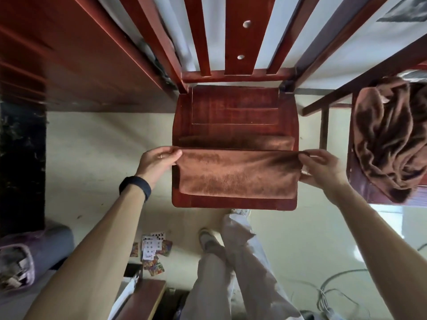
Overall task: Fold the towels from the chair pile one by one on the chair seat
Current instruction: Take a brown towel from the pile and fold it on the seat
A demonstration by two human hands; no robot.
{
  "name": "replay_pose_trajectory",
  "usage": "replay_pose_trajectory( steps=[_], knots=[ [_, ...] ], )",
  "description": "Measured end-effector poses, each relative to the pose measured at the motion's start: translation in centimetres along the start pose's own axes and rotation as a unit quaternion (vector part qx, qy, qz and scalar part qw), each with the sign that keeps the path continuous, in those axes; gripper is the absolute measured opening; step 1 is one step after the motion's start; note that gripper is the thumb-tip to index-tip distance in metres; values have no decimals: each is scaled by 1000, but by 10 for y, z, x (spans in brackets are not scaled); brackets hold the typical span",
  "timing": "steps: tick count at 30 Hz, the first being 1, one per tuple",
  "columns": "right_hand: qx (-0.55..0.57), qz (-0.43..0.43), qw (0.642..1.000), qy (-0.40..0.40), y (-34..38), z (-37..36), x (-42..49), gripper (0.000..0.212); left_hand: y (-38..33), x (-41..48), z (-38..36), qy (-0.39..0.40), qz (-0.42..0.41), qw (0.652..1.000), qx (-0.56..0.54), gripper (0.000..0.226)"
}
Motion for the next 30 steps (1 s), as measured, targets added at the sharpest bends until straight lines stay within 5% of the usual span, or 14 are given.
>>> replay_pose_trajectory(
  steps=[7,20,24,26,28,30],
  knots=[
    [-43,-12,999,-16,-20,-21,62,36,12,45,-19,-76,-31,996,29,16],
    [-120,43,986,-109,-6,-38,81,21,7,66,-25,-163,-102,954,230,4],
    [-170,61,973,-146,4,-42,71,17,0,56,-34,-183,-137,915,332,17],
    [-222,103,954,-174,11,-46,55,27,-2,44,-38,-217,-196,865,409,32],
    [-299,197,909,-214,16,-57,29,38,2,22,-55,-230,-287,797,479,41],
    [-358,299,858,-217,17,-80,-4,41,17,2,-83,-172,-349,779,491,49]
  ],
)
Point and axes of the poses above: each hand's wrist, its own x-axis towards the middle knuckle, its own z-axis out of the back of the hand, y = z × x, the point moved 5 cm from there along x, towards the middle knuckle, and after that the axes turned 5 degrees about -y, right-handed, at the moved point
